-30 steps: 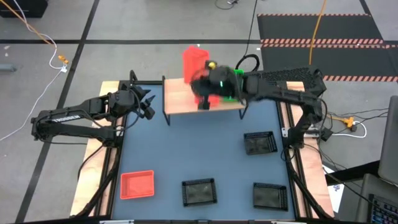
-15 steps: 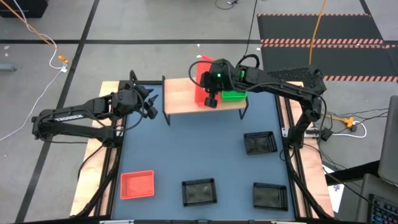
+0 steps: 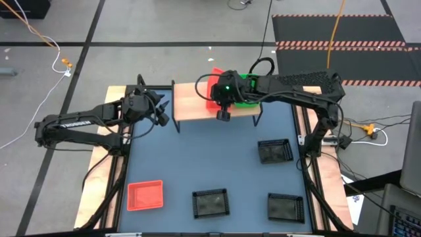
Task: Stack baskets on shelf by color
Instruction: Stack the top orange bin on top of the orange bin on the shelf, then stack the orange bin on top of the orange bin on the shelf
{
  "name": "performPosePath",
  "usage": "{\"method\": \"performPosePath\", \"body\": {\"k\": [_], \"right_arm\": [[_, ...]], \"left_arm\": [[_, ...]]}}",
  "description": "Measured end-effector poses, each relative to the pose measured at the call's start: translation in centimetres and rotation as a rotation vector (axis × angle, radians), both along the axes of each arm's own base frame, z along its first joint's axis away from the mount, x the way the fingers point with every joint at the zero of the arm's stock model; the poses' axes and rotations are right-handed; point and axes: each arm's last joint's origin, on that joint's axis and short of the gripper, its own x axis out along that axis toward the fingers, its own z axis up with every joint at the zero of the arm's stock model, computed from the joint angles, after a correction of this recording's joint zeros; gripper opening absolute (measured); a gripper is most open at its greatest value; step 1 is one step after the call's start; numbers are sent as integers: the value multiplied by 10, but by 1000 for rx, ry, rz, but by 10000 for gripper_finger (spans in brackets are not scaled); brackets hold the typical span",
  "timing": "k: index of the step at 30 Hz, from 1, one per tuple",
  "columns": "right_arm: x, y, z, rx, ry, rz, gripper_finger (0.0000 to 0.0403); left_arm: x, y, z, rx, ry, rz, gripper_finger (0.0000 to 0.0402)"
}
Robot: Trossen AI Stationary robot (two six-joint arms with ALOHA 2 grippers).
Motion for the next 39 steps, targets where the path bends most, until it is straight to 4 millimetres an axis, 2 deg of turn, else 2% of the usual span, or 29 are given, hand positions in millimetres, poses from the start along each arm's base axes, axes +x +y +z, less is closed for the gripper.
{"method": "performPosePath", "body": {"k": [6,16,21,23,26,29,34,39], "right_arm": [[-2,0,-1,6,20,-6,11],[-2,0,-2,22,15,-22,81],[1,-1,1,3,-16,-12,101],[3,3,2,-15,-26,25,102],[7,15,2,6,-39,171,102],[16,28,-10,15,-93,346,102],[34,48,-45,-24,-194,543,102],[67,76,-86,-115,-216,685,102]], "left_arm": [[0,2,0,0,-1,10,152],[-1,3,0,0,-1,16,152],[-1,3,0,0,-1,16,152],[-1,3,0,0,-1,16,152],[-1,2,-1,-2,8,15,152],[-5,0,-3,-14,43,11,152],[-22,-3,-7,-87,61,94,152],[-40,-7,-15,-191,77,209,152]]}}
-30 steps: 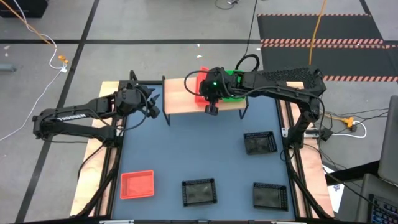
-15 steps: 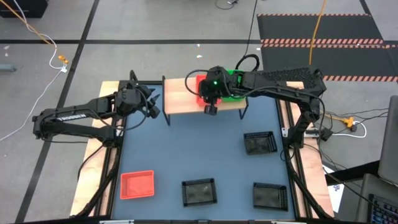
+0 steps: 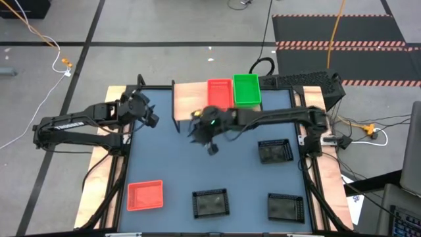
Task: Stack baskets on shelf by color
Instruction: Stack the orange bin on top of the orange bin on the shelf
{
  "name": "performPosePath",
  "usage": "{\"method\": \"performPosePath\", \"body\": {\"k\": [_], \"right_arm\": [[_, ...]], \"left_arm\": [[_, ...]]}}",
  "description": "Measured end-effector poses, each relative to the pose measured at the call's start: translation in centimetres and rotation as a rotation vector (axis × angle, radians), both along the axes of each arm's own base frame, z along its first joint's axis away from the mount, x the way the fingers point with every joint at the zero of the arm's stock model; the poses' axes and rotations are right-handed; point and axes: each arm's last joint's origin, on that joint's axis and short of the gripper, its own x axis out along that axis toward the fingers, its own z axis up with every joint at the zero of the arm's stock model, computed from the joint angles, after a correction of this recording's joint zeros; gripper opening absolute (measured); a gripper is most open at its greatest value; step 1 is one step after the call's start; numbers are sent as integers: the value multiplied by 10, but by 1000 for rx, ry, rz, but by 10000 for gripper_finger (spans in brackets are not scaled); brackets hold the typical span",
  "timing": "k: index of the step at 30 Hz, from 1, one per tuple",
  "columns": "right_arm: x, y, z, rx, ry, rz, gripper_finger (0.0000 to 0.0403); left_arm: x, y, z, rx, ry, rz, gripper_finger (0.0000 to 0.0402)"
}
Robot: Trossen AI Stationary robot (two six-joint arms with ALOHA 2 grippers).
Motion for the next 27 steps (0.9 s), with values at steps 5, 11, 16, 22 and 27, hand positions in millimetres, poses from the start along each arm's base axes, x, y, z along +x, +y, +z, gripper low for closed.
{"method": "performPosePath", "body": {"k": [5,11,16,22,27], "right_arm": [[49,32,-12,-69,-71,116,102],[96,65,-37,-189,-65,259,102],[116,84,-61,-185,-98,394,102],[125,100,-98,-294,-121,492,102],[131,115,-116,-384,-202,565,103]], "left_arm": [[-9,-4,-5,-10,10,120,152],[-8,-8,-5,-6,9,106,152],[-9,-8,-5,17,17,107,152],[-9,-8,-5,23,19,107,152],[-8,-8,-4,29,8,110,152]]}}
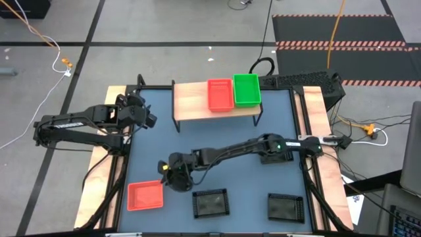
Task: Stack baskets on shelf by color
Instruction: Stack the orange bin on top of the orange bin on the shelf
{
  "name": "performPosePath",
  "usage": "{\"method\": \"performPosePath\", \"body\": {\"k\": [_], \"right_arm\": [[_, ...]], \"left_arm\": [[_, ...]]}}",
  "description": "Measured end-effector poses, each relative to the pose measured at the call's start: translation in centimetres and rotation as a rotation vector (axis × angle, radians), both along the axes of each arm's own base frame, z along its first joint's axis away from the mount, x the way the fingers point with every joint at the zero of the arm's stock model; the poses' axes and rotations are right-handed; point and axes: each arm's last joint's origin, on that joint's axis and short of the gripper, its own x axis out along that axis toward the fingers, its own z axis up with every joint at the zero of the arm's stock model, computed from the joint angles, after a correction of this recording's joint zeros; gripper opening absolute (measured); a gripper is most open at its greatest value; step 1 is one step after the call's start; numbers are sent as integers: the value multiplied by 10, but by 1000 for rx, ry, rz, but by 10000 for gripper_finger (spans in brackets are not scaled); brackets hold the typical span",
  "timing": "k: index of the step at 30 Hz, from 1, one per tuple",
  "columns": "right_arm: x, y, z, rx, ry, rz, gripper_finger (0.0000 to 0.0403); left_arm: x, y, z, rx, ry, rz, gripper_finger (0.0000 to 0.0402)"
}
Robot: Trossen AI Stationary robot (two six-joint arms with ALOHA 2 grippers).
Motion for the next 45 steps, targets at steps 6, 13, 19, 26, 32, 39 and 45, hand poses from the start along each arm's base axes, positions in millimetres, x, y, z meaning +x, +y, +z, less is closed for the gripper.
{"method": "performPosePath", "body": {"k": [6,13,19,26,32,39,45], "right_arm": [[2,16,-14,-48,-62,60,118],[2,24,-22,-84,-80,96,143],[3,21,-19,-80,-102,100,147],[5,27,-25,-53,-128,141,147],[9,24,-51,-59,-119,132,147],[9,23,-51,-45,-108,122,141],[7,23,-54,-52,-60,123,78]], "left_arm": [[1,0,1,11,5,-7,152],[2,1,2,29,-3,-8,152],[2,1,2,28,-5,-7,152],[2,1,2,27,-6,-6,152],[2,1,2,25,-11,-3,152],[2,1,2,27,-5,-6,152],[2,1,2,27,-5,-7,152]]}}
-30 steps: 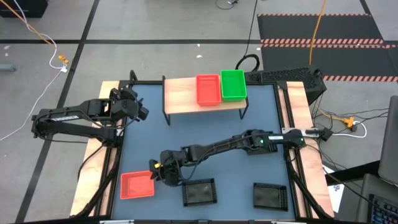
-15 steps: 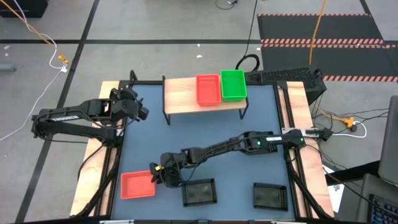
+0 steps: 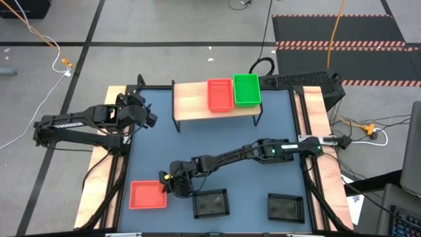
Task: Stack baskets on shelf by color
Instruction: Stack the orange bin on top of the orange bin on the shelf
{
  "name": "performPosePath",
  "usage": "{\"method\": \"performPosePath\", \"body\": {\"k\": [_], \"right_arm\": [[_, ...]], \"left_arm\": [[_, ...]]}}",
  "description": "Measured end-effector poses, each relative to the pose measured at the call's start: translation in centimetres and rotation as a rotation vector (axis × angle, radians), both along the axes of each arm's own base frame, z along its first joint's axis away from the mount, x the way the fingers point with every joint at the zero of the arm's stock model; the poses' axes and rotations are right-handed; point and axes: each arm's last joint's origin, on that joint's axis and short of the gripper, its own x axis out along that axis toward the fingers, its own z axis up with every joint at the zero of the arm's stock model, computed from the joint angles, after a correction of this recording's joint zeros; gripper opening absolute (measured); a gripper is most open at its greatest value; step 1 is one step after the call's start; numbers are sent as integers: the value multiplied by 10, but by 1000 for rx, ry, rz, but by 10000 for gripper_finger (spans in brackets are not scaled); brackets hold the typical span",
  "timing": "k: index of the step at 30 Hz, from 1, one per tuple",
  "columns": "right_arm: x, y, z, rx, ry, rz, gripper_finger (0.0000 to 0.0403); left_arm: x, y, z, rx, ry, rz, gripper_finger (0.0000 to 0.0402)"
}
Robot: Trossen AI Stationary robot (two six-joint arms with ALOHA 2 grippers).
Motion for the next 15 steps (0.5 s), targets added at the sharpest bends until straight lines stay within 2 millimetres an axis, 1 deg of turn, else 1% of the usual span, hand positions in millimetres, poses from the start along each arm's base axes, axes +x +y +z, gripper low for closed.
{"method": "performPosePath", "body": {"k": [4,5,7,9,12,15], "right_arm": [[-2,-1,1,-33,41,-46,18],[-4,-2,3,-51,67,-64,10],[-11,-3,10,-57,159,-92,8],[-17,-4,24,-54,225,-170,8],[-24,-7,41,-109,250,-275,5],[-31,-17,56,-91,321,-343,4]], "left_arm": [[0,0,0,2,5,-4,152],[0,0,0,3,9,-6,152],[0,0,0,3,14,-6,152],[-2,0,-1,0,31,-7,152],[-4,-1,-3,-5,64,-6,152],[-5,-1,-3,-6,66,-4,152]]}}
